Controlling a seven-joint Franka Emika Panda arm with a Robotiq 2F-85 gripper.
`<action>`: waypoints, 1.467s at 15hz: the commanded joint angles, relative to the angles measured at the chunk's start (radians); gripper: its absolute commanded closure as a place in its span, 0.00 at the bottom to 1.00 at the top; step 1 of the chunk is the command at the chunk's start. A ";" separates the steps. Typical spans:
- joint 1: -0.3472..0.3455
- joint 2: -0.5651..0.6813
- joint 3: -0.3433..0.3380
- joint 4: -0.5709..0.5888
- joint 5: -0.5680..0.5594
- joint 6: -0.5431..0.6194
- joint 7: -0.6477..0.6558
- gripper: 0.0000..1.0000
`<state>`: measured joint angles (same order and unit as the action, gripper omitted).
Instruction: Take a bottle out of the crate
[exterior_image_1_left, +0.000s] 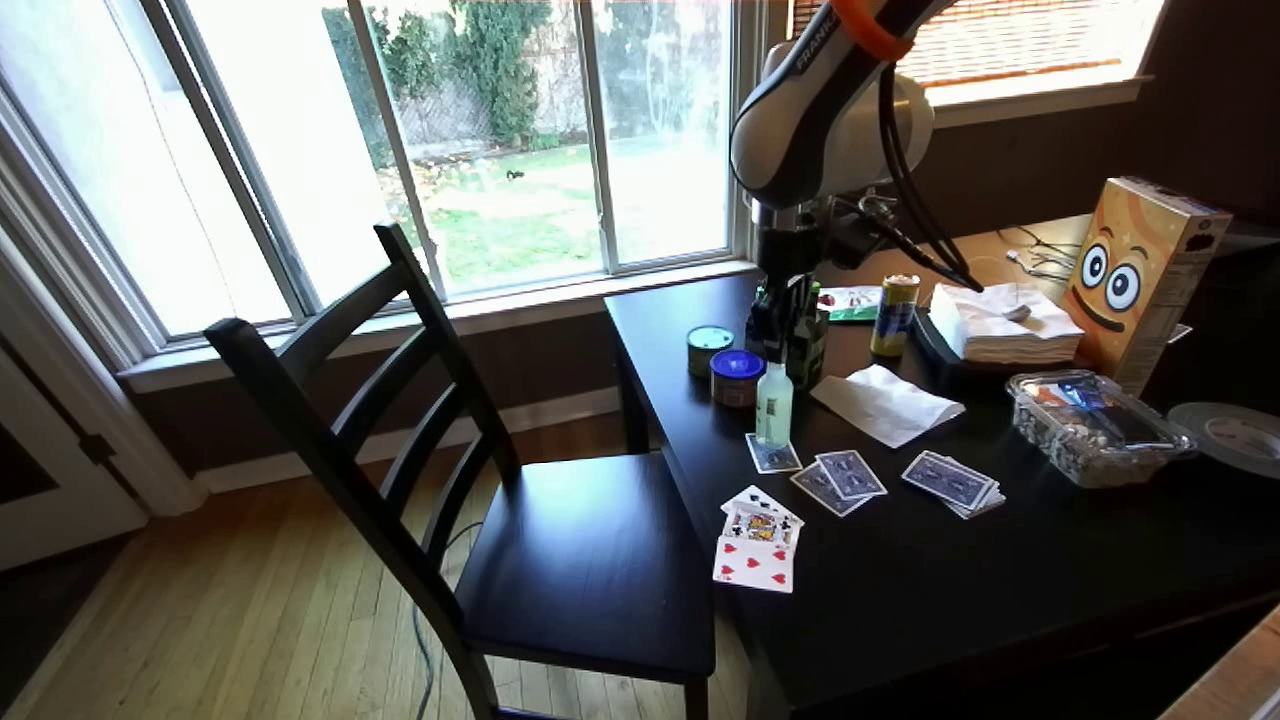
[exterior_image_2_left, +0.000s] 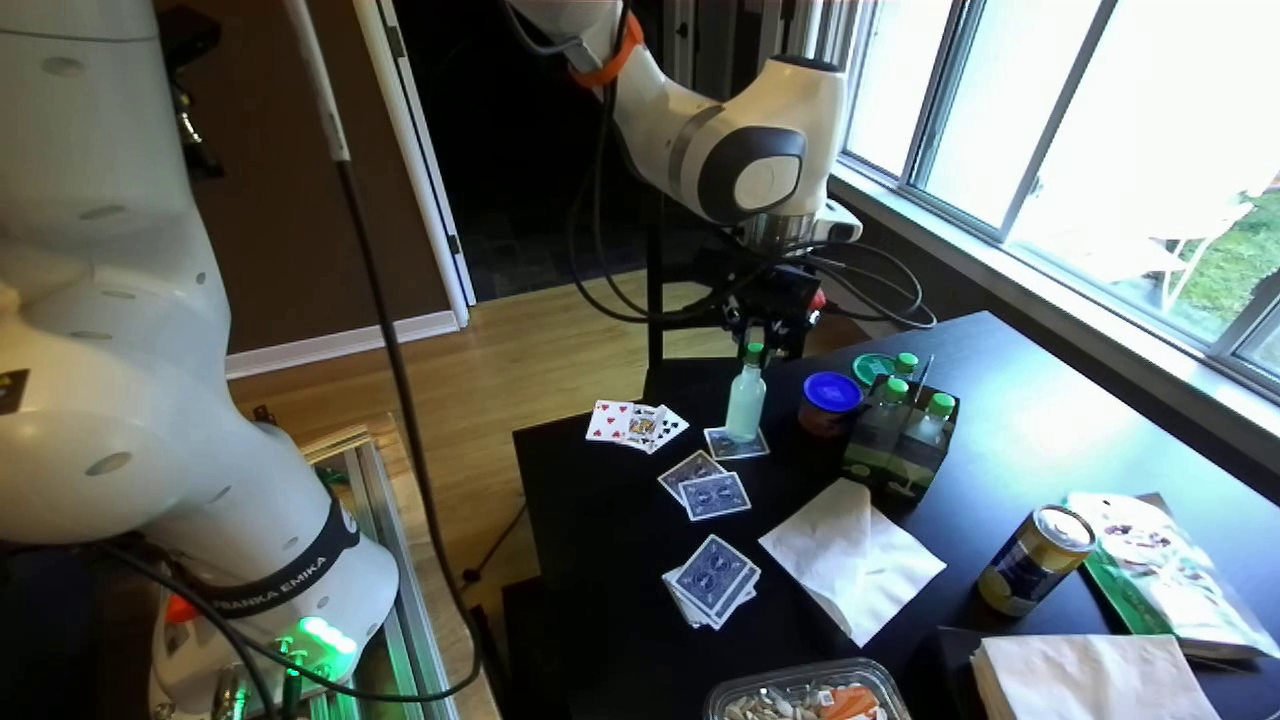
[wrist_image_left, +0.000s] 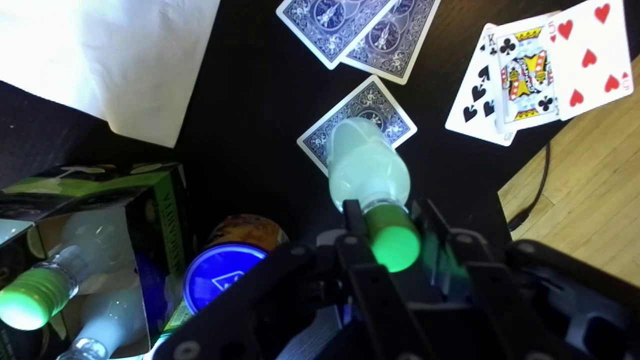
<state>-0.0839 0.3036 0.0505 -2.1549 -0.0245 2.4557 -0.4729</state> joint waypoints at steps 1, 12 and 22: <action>-0.006 0.030 0.001 0.039 0.004 -0.030 -0.002 0.89; -0.011 -0.051 0.026 -0.039 0.052 -0.001 0.008 0.12; -0.063 -0.468 -0.116 -0.218 0.492 -0.001 -0.037 0.00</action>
<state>-0.1311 -0.0351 0.0221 -2.3049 0.3933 2.4776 -0.4905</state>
